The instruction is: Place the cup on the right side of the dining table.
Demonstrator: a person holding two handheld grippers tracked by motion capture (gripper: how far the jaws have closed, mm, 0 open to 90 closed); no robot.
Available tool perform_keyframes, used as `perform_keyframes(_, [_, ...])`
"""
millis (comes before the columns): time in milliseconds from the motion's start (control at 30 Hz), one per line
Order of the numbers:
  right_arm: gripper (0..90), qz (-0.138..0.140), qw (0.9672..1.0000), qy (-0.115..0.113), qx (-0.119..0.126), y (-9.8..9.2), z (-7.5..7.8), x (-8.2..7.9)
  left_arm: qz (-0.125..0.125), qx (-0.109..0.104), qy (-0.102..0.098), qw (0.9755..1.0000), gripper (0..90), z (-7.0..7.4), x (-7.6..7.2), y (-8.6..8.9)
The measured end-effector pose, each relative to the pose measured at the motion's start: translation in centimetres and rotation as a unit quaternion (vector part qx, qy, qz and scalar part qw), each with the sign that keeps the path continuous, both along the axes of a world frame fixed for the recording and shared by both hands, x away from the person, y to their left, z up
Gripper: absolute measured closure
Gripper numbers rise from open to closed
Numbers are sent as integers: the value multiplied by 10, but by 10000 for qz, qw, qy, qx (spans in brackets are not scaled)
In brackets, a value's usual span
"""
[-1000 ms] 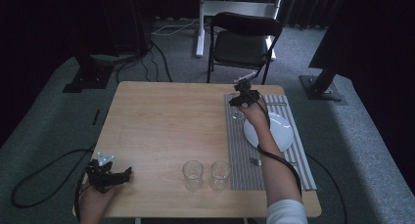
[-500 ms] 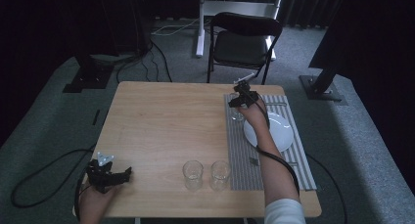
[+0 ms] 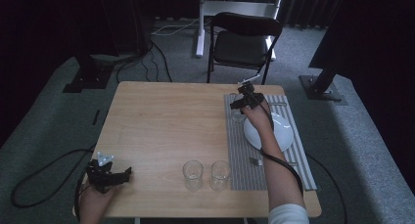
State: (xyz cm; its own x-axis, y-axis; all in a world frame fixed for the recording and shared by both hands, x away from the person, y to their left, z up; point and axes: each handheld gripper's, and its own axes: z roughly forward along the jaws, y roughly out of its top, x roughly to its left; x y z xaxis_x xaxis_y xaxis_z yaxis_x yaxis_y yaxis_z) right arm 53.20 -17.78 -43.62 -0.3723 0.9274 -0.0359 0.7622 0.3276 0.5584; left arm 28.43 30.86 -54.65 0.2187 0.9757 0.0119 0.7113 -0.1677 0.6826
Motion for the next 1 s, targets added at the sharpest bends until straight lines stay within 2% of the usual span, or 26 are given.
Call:
perform_keyframes(133, [113,-58,9999,-48,89,-3,-2,-5,0,-1,-1,10000,3,0,0,0])
perform_keyframes(200, [113,-71,9999,-99,60,-4,-3,-8,1,-1,-2,10000,3,0,0,0])
perform_keyframes(333, [113,-57,9999,-46,140,-7,-6,-13,1,-2,-2,10000,3,0,0,0])
perform_keyframes(400, [113,-49,9999,-61,128,-8,-6,-15,0,0,0,10000,3,0,0,0])
perform_keyframes(500, [113,-54,9997,-97,233,-12,-8,-22,0,-1,-1,10000,3,0,0,0])
perform_keyframes(1000, [113,15,9996,-84,271,-25,-21,-48,0,0,-1,10000,3,0,0,0])
